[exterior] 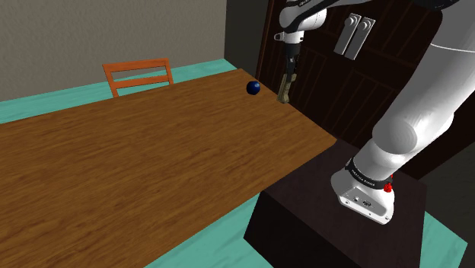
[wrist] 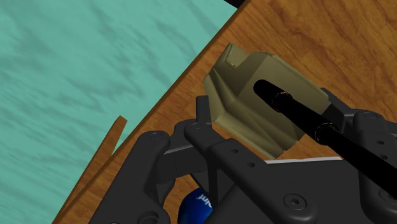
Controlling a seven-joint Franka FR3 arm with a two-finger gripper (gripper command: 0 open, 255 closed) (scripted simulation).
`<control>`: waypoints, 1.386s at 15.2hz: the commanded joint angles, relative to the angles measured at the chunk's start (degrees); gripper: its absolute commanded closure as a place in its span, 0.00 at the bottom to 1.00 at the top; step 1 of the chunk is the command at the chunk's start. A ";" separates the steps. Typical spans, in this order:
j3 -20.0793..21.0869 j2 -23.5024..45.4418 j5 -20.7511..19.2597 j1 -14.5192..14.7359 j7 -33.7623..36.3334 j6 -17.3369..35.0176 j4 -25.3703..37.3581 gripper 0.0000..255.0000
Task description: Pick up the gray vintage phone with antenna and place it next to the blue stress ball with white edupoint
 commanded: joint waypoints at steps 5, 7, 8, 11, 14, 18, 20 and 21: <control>0.00 0.00 0.00 0.00 0.00 0.03 -0.01 0.00; 0.00 -0.01 0.00 0.00 0.01 0.03 0.00 0.00; 0.00 -0.01 0.00 0.00 0.01 0.03 0.00 0.00; 0.03 -0.48 0.00 0.06 0.01 -1.84 1.39 0.00; 0.12 -1.42 0.03 0.21 0.00 -7.10 5.71 0.00; 0.12 -1.42 0.03 0.21 0.00 -7.10 5.71 0.00; 0.12 -1.42 0.03 0.21 0.00 -7.10 5.71 0.00; 0.12 -1.42 0.03 0.21 0.00 -7.10 5.71 0.00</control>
